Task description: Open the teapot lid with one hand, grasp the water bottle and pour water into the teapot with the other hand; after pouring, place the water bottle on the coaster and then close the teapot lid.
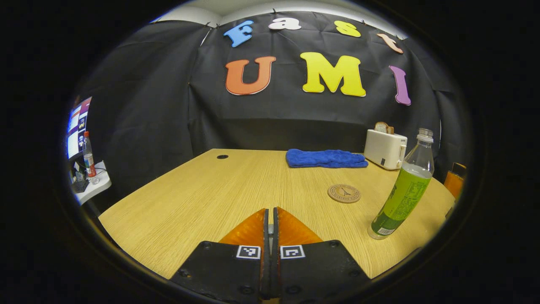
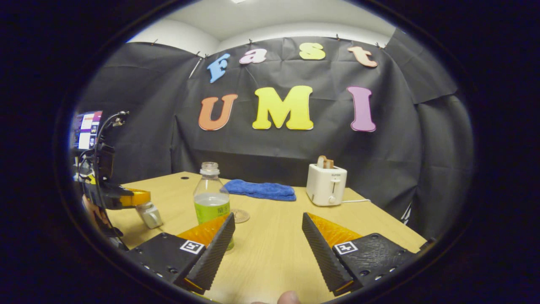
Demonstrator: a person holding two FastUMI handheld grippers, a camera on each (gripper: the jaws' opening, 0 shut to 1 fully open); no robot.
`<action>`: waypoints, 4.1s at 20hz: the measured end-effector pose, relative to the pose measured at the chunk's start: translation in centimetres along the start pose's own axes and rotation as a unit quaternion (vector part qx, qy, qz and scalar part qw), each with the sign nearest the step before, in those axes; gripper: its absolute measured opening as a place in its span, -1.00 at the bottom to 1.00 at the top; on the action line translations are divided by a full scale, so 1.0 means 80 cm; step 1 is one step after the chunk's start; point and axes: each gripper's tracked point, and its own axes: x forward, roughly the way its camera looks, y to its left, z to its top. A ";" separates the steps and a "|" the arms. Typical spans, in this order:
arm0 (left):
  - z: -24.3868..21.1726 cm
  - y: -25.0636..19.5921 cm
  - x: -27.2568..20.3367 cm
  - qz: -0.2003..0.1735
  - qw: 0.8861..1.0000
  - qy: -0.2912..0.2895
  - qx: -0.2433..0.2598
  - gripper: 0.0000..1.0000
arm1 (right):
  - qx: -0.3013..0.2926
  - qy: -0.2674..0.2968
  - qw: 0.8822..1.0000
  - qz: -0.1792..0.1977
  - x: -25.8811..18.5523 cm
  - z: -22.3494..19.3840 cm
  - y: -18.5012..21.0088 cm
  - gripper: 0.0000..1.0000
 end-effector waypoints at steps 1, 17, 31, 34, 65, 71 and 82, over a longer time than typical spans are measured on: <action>0.006 0.002 -0.004 0.001 1.000 -0.008 -0.001 -0.94 | 0.001 0.000 1.000 0.011 -0.002 0.000 0.007 0.92; 0.045 0.017 -0.070 -0.008 0.998 -0.069 -0.002 -0.94 | 0.038 0.042 0.996 0.074 0.074 -0.038 0.112 0.92; 0.043 0.039 -0.072 -0.004 0.997 -0.072 -0.020 -0.94 | -0.042 0.037 0.996 0.076 0.091 -0.011 0.129 0.42; 0.046 0.048 -0.075 -0.003 0.997 -0.074 -0.026 -0.94 | -0.140 0.007 0.986 0.085 0.103 0.018 0.143 0.42; 0.028 0.128 -0.073 0.013 0.998 -0.054 -0.020 -0.94 | -0.755 -0.132 0.635 0.096 0.147 0.007 0.251 0.45; 0.028 0.123 -0.073 -0.001 0.998 -0.055 -0.015 -0.94 | -0.811 -0.147 0.559 0.089 0.146 0.005 0.256 0.44; 0.022 0.121 -0.070 -0.012 0.998 -0.053 -0.010 -0.94 | -0.864 -0.190 0.460 0.078 0.125 -0.008 0.263 0.45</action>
